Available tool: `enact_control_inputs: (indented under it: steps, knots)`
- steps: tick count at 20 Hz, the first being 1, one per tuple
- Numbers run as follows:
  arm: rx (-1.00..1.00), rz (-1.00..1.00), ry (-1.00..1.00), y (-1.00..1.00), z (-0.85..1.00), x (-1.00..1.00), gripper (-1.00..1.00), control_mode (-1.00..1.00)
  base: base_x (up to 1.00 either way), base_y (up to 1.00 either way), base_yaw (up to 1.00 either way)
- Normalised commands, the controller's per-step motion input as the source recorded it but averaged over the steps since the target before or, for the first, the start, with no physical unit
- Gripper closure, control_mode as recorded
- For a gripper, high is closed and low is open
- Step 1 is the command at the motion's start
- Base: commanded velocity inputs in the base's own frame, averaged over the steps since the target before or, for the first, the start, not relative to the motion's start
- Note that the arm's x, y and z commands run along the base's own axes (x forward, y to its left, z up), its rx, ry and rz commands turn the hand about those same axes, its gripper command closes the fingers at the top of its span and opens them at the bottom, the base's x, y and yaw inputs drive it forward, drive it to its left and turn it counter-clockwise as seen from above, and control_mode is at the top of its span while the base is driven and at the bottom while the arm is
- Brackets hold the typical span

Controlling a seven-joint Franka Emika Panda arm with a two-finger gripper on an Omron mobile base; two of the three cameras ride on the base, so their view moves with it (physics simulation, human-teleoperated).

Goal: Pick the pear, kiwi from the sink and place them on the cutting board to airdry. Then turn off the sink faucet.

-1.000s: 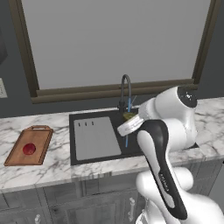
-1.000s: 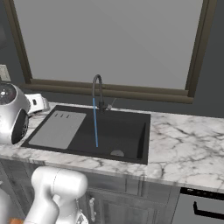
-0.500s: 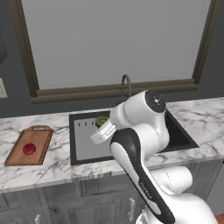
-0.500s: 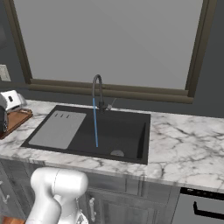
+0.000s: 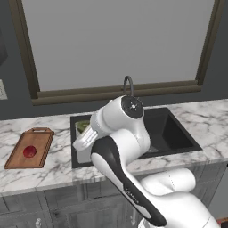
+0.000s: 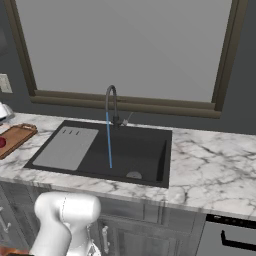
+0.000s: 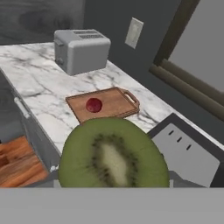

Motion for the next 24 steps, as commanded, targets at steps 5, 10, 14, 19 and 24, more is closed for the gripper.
enact_control_inputs:
  steps: [5,10,14,19,24]
  knots:
    - [-0.02,0.04,-0.08,0.28,0.00,0.02,1.00,-1.00,0.00,0.00,0.00]
    - [-0.04,0.03,-0.04,0.42,0.00,0.11,1.00,-1.00,0.00,0.00,0.00]
    - [-0.04,0.01,0.00,0.49,-0.01,0.23,1.00,-1.00,0.00,0.00,0.00]
    - [-0.05,0.03,0.00,0.47,-0.03,0.19,1.00,-1.00,0.00,0.00,0.00]
    - [-0.04,0.02,0.00,0.38,-0.07,0.23,1.00,-1.00,0.00,0.00,0.00]
